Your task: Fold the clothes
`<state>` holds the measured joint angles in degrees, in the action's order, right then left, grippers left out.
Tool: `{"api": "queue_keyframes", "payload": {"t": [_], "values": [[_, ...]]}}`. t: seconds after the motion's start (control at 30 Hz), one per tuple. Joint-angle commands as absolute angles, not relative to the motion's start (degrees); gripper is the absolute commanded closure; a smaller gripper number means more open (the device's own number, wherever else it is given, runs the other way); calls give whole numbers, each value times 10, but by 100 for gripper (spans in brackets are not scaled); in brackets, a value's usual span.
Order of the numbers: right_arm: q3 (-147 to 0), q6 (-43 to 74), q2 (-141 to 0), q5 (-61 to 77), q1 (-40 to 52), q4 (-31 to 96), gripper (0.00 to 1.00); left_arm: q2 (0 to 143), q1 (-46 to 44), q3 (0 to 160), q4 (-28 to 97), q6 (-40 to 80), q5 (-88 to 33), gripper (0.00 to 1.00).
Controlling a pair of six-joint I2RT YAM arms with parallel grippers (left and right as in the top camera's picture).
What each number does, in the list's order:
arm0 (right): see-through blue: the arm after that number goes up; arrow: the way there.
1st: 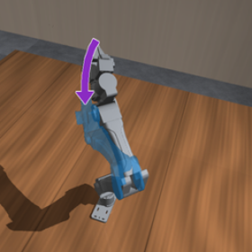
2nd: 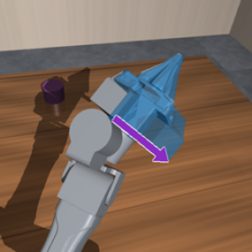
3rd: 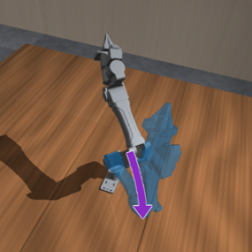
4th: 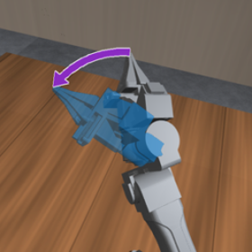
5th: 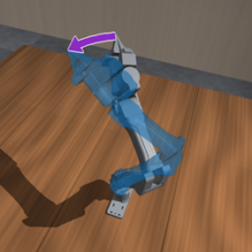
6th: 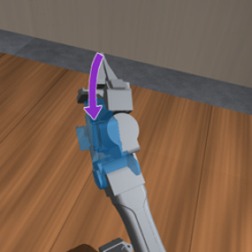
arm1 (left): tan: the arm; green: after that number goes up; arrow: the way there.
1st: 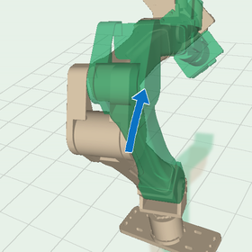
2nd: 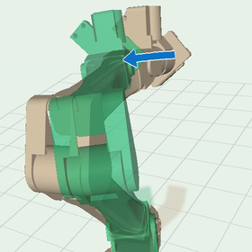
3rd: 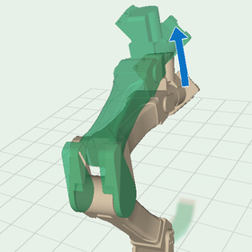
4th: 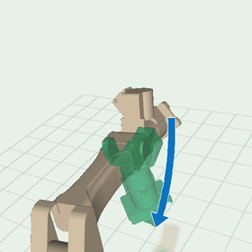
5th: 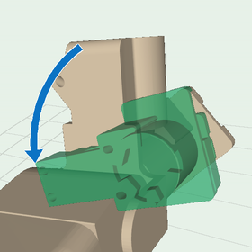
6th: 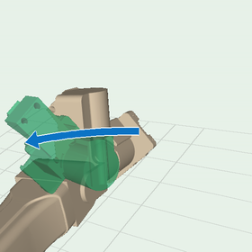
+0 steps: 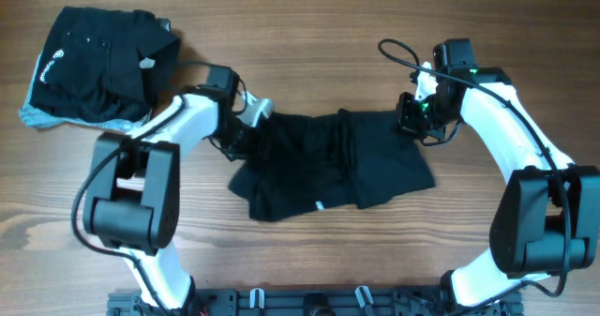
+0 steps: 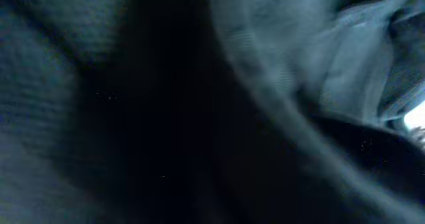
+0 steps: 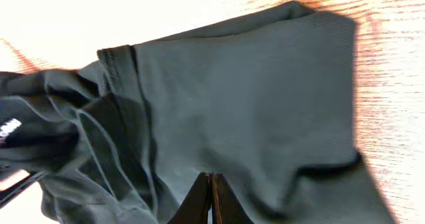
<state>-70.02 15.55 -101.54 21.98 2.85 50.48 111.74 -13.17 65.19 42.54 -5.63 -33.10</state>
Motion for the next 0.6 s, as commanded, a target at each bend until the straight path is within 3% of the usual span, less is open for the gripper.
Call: {"api": "queue_keyframes", "payload": {"t": [0.0, 0.13, 0.33, 0.43, 0.57], "values": [[-712, 150, -999, 214, 30, 503, 96, 1138, -137, 637, 431, -31, -302, 96], [-712, 150, -999, 214, 30, 502, 96, 1124, -103, 668, 491, -8, -294, 96], [-712, 150, -999, 213, 30, 501, 95, 1073, -66, 868, 673, 53, -199, 96], [-712, 150, -999, 213, 30, 499, 95, 1068, -114, 959, 675, 92, -197, 96], [-712, 150, -999, 213, 30, 499, 95, 1083, -189, 959, 636, 139, -107, 96]]}}
